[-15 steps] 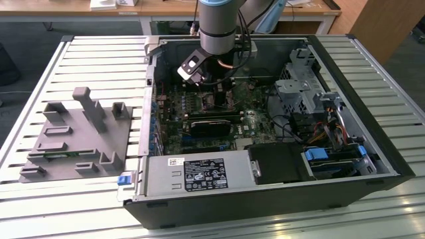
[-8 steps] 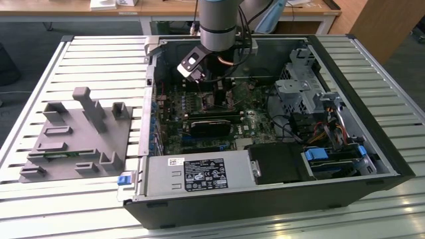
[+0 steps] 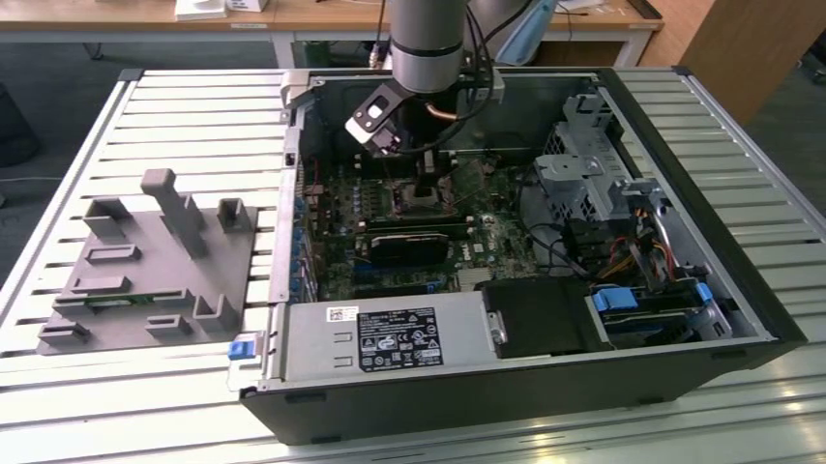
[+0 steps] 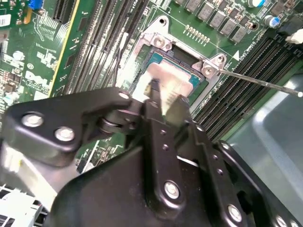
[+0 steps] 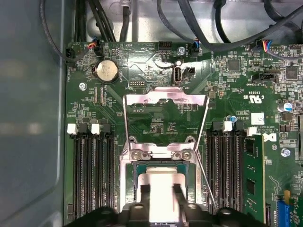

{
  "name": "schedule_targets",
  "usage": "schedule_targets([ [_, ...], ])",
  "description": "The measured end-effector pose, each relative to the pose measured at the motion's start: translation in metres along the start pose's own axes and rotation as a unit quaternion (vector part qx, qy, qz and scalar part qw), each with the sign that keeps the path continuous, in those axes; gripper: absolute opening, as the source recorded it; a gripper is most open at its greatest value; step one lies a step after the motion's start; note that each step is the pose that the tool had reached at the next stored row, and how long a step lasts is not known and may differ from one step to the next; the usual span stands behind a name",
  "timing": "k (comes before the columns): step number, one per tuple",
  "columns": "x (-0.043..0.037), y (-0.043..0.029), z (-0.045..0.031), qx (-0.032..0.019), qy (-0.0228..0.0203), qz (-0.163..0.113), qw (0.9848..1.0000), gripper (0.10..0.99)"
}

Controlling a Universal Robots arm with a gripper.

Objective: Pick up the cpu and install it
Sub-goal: 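Place the cpu into insertion slot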

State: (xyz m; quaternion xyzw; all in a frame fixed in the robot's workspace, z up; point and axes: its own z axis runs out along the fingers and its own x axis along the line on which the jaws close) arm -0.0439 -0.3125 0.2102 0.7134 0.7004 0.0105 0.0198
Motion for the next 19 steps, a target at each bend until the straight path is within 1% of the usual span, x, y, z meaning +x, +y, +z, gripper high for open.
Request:
schedule_targets([
  [1,0.0001,0.0008,-0.0001,0.0013,0.0,0.0,1.0,0.298],
  [2,0.0001,0.0014,-0.0001,0.0023,0.0,0.0,1.0,0.298],
  [5,0.0,0.002,-0.0001,0.0035,-0.0001,0.0,1.0,0.122],
  [7,-0.0002,0.002,-0.0001,0.0036,-0.0001,0.0,1.0,0.122],
  [8,-0.0003,0.002,-0.0001,0.0037,-0.0001,0.0,1.0,0.106],
  [19,-0.0004,0.0021,-0.0018,0.004,-0.0001,0.0,1.0,0.106],
])
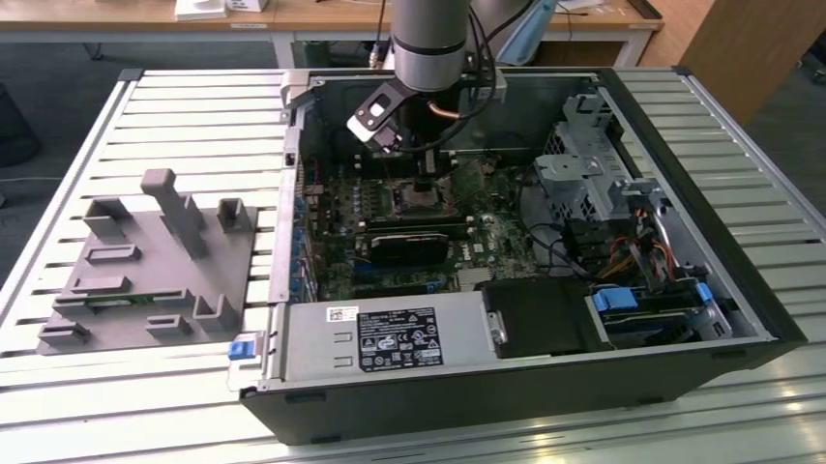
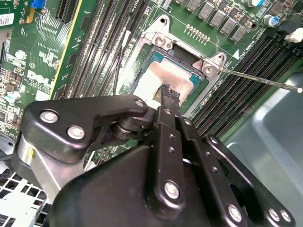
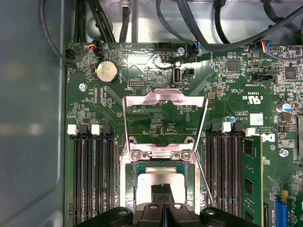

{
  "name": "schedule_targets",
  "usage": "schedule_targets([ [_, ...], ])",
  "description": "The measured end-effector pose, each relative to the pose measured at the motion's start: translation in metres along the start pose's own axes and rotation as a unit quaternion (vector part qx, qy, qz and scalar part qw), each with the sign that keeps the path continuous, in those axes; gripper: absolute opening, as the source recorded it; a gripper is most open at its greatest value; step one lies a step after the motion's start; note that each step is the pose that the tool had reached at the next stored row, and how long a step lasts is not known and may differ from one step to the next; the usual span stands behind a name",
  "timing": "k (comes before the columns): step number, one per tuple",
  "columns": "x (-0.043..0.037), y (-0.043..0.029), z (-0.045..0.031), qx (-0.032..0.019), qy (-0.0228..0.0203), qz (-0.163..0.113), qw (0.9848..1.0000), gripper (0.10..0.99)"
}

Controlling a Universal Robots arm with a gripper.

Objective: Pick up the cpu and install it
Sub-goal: 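Place the cpu into insertion slot, then close the cpu cover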

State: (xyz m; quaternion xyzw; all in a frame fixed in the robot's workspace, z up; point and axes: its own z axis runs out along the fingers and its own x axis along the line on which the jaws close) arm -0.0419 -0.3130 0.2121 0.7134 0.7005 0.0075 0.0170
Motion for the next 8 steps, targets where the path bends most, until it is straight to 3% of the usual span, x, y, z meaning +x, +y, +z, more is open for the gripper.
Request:
schedule_targets([
  [8,-0.0001,0.0001,-0.0035,0.0,0.0,0.0,1.0,0.106],
])
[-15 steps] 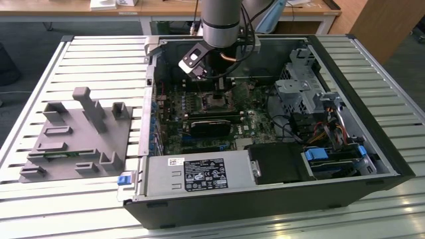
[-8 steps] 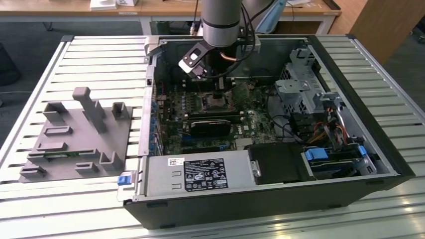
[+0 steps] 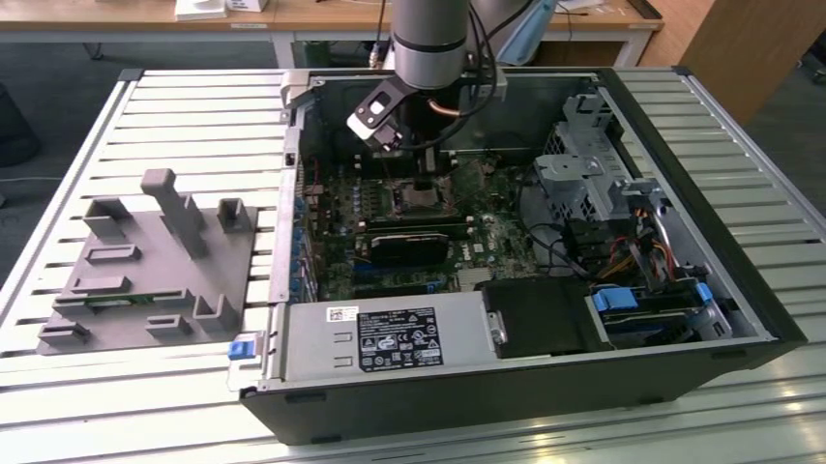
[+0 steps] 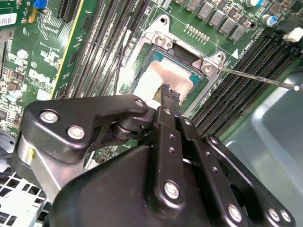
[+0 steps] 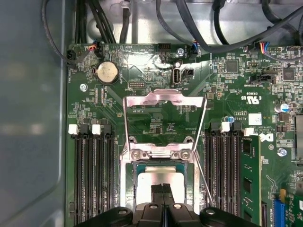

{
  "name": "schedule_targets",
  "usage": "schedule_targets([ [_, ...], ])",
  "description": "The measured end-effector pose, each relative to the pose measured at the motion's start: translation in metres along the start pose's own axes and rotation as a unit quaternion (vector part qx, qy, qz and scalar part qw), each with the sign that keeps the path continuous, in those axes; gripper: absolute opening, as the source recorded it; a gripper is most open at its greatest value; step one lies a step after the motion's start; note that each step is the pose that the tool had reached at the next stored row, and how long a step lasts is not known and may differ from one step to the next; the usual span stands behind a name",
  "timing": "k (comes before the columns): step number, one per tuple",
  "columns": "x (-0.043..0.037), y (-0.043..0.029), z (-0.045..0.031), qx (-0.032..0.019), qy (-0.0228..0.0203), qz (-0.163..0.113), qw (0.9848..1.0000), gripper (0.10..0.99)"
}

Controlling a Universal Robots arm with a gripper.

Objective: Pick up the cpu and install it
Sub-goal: 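Close the cpu cover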

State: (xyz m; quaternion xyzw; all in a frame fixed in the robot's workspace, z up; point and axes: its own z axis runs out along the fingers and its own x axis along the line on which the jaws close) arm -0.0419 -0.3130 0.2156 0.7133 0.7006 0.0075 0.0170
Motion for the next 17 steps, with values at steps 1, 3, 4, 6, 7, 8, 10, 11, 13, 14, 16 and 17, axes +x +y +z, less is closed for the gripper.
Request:
schedule_targets([
  [1,0.0,0.0001,-0.001,0.0,0.0,0.0,1.0,0.106],
  [3,0.0,0.0001,-0.0028,0.0,0.0,0.0,1.0,0.106],
  [4,0.0,0.0001,-0.0036,0.0,0.0,0.0,1.0,0.106],
  [6,0.0,0.0002,-0.0049,0.0,0.0001,0.0,1.0,0.106],
  [7,-0.0001,0.0002,-0.0059,0.0,0.0,0.0,1.0,0.106],
  [8,-0.0001,0.0002,-0.0066,0.0,0.0,0.0,1.0,0.106],
  [10,-0.0001,0.0003,-0.0073,0.0,0.0001,0.0,1.0,0.106],
  [11,-0.0001,0.0003,-0.0077,0.0,0.0,0.0,1.0,0.106],
  [13,0.0,0.0003,-0.008,-0.0001,0.0002,0.0,1.0,0.106],
  [14,-0.0001,0.0003,-0.0083,0.0,0.0001,0.0,1.0,0.106],
  [16,-0.0002,0.0003,-0.0093,0.0001,-0.0001,0.0,1.0,0.106],
  [17,-0.0001,0.0003,-0.0097,0.0,0.0,0.0,1.0,0.106],
])
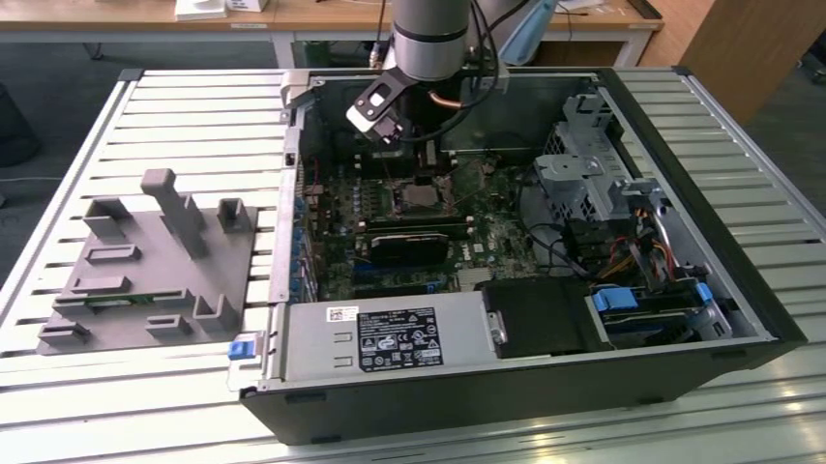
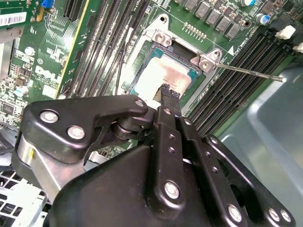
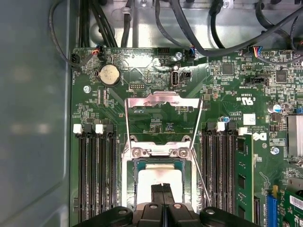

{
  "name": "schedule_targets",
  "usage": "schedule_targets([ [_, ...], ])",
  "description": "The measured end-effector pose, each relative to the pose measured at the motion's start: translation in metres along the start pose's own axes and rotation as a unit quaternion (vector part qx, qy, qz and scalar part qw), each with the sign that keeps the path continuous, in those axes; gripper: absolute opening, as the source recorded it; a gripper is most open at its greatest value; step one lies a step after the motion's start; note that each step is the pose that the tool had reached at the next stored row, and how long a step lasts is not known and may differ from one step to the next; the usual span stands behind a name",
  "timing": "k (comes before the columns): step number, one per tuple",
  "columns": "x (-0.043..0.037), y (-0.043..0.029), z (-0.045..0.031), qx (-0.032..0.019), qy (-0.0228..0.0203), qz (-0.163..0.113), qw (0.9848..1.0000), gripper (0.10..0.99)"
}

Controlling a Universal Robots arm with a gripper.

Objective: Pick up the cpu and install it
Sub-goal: 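Close the cpu cover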

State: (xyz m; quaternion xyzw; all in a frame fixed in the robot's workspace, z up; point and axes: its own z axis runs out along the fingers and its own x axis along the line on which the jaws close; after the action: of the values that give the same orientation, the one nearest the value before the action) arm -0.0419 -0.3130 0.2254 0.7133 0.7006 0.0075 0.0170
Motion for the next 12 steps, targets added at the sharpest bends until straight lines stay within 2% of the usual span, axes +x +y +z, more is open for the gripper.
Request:
schedule_targets([
  [12,-0.0001,0.0002,-0.0058,0.0,-0.0011,0.0,1.0,0.106],
])
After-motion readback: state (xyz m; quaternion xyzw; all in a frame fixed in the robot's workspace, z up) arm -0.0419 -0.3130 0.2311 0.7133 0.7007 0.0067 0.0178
